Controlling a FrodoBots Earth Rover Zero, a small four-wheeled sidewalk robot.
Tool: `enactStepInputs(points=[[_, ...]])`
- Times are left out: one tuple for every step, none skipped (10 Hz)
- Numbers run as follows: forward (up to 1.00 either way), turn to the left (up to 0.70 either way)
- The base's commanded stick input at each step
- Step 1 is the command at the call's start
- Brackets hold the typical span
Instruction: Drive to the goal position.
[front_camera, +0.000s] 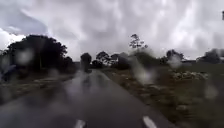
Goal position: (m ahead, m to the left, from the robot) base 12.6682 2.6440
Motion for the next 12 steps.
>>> enactStepInputs(points=[[0.70,0.26],[0.70,0.35],[0.70,0.35],[0.70,0.35],[0.70,0.35],[0.70,0.35],[0.70,0.26],[0.70,0.00],[0.70,0.00],[0.70,0.00],[0.70,0.00],[0.70,0.00]])
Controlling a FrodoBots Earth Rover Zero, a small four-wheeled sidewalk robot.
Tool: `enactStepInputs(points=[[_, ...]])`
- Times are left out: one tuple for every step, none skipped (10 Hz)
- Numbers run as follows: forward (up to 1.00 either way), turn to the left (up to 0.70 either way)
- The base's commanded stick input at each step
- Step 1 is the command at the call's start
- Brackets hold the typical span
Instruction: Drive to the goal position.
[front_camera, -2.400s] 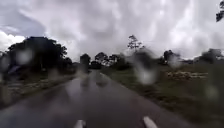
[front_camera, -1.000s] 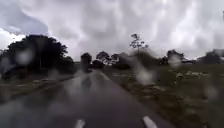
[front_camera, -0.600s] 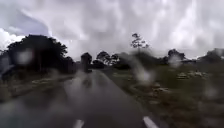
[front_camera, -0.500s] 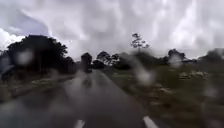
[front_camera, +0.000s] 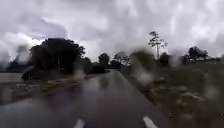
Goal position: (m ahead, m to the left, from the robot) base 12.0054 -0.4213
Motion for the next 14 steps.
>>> enactStepInputs(points=[[0.70,0.00],[0.70,0.00],[0.70,0.00],[0.70,0.00],[0.70,0.00],[0.70,-0.01],[0.70,-0.11],[0.70,-0.25],[0.70,-0.10],[0.70,-0.01],[0.70,0.00],[0.70,0.00],[0.70,0.00],[0.70,0.00]])
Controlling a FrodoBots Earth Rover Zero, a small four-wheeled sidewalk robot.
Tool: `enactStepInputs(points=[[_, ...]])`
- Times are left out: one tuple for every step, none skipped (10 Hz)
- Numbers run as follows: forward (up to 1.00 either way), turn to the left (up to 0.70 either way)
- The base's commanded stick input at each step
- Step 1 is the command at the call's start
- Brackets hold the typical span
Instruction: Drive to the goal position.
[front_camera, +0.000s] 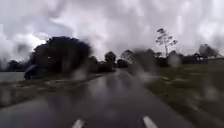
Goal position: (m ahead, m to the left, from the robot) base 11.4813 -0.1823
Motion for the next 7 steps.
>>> enactStepInputs(points=[[0.70,0.00],[0.70,0.00],[0.70,0.00],[0.70,0.00],[0.70,0.00],[0.70,0.00],[0.70,0.00]])
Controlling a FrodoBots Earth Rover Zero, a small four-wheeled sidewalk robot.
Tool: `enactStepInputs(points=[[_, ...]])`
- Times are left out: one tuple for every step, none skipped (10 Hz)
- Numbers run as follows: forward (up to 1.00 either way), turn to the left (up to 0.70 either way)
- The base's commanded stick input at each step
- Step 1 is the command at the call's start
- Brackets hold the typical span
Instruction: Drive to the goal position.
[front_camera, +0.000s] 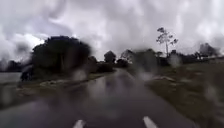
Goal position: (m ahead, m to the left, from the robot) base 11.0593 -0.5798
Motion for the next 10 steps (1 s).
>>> enactStepInputs(points=[[0.70,0.00],[0.70,-0.34],[0.70,-0.26],[0.70,-0.03],[0.70,0.00],[0.70,0.00],[0.70,0.00],[0.70,0.00],[0.70,0.00],[0.70,0.00]])
